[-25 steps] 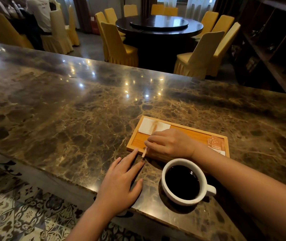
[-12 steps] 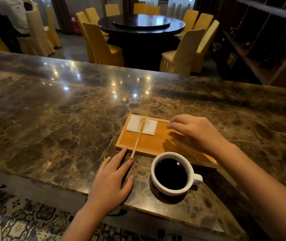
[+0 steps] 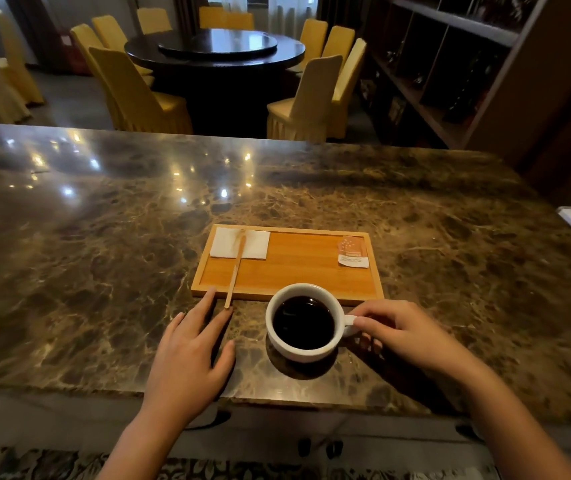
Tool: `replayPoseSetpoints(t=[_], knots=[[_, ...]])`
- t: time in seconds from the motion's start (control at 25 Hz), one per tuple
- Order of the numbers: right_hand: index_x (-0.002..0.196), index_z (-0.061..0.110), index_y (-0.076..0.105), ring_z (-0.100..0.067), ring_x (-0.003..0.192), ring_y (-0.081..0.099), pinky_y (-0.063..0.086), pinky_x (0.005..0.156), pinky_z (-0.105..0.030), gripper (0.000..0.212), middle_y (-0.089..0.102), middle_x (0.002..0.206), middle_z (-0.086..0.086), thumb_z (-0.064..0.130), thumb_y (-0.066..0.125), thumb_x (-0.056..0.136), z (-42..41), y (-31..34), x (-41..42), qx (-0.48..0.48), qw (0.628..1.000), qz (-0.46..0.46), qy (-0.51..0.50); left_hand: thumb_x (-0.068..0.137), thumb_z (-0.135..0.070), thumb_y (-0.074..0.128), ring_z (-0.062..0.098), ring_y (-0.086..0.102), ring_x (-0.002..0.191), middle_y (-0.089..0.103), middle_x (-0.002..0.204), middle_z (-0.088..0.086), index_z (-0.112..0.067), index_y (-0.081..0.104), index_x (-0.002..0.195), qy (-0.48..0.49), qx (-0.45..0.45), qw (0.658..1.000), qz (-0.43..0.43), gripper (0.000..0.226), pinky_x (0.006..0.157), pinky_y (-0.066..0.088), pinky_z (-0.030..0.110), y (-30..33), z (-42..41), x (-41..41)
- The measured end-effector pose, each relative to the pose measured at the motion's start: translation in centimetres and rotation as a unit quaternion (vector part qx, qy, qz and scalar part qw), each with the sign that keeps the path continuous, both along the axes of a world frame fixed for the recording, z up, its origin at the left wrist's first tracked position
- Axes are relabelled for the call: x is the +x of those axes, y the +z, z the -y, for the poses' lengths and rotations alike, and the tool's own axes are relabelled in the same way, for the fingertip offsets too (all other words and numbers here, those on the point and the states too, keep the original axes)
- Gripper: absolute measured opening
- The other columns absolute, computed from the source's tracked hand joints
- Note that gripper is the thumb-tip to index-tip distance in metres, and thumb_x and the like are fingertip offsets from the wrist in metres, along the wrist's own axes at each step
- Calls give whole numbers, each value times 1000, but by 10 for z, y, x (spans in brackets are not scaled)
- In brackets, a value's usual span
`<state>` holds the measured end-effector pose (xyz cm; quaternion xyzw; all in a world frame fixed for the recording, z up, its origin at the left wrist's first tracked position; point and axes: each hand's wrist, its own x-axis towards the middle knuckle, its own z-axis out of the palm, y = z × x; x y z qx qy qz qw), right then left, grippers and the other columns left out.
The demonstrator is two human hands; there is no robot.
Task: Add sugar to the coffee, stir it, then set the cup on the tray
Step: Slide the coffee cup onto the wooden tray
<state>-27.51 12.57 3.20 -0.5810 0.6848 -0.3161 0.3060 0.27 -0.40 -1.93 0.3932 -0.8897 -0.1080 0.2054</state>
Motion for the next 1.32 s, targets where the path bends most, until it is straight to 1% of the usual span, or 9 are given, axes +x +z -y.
replayPoseSetpoints(t=[0.12, 0.24, 0.36, 0.48, 0.6, 0.68, 0.88, 1.08, 1.32], knots=[[88, 23, 71, -15, 73, 67, 56, 65, -29, 14, 72, 83, -2, 22, 57, 90, 0, -7, 5, -7, 996, 88, -28, 84, -44, 38, 17, 35, 128, 29, 147, 3, -18, 52, 128, 1, 3, 1000, 1, 53, 105, 22, 40, 0, 0, 0], [87, 17, 71, -12, 66, 66, 54, 56, -23, 15, 72, 77, 2, 23, 58, 88, 0, -9, 10, -6, 985, 171, -34, 84, -44, 39, 19, 36, 128, 28, 147, 2, -18, 52, 128, 1, 4, 1000, 3, 52, 105, 23, 41, 0, 0, 0], [87, 15, 70, -9, 59, 64, 51, 51, -20, 25, 71, 72, 5, 36, 58, 80, 2, -9, 13, -8, 981, 194, -24, 84, -44, 38, 21, 37, 128, 28, 147, 3, -18, 52, 128, 1, 3, 1000, 6, 53, 105, 24, 42, 0, 0, 0], [86, 9, 66, -15, 55, 61, 53, 53, -26, 28, 66, 63, -1, 34, 56, 84, 3, -14, 15, -2, 975, 222, -11, 84, -45, 37, 22, 37, 128, 28, 147, 3, -18, 51, 129, 2, 5, 1000, 9, 53, 105, 24, 42, 0, 0, 0], [81, 6, 62, -17, 55, 57, 51, 55, -34, 21, 61, 61, -2, 20, 51, 91, 2, -22, 21, -29, 960, 276, -21, 84, -43, 41, 24, 38, 127, 29, 147, 4, -18, 52, 128, 2, 5, 1000, 11, 52, 103, 26, 44, 1, 0, 0], [78, 6, 60, -14, 52, 55, 51, 55, -34, 21, 61, 60, -1, 20, 50, 90, 1, -25, 25, -42, 951, 306, -29, 84, -39, 46, 25, 39, 126, 29, 146, 4, -17, 52, 128, 3, 5, 1000, 10, 49, 102, 26, 44, 1, 0, 0], [75, 6, 58, -15, 50, 53, 50, 52, -29, 24, 58, 55, 0, 20, 48, 92, 4, -18, 24, -49, 951, 305, -26, 83, -37, 49, 26, 40, 125, 31, 146, 6, -17, 53, 127, 5, 4, 1000, 10, 49, 102, 28, 46, 1, 0, 0], [75, 8, 58, -8, 51, 54, 45, 49, -14, 20, 62, 62, 6, 19, 50, 89, 19, 6, 9, -76, 942, 323, -41, 83, -36, 49, 23, 38, 126, 31, 146, 6, -16, 53, 126, 5, -2, 1000, 6, 48, 103, 24, 42, 0, 0, 0], [76, 6, 54, -6, 51, 55, 43, 46, -13, 24, 57, 66, -3, 9, 40, 96, 57, 33, -11, -100, 944, 309, -54, 82, -35, 49, 22, 39, 125, 34, 145, 7, -16, 54, 125, 4, -10, 1000, 2, 48, 103, 24, 40, -1, 0, 0]])
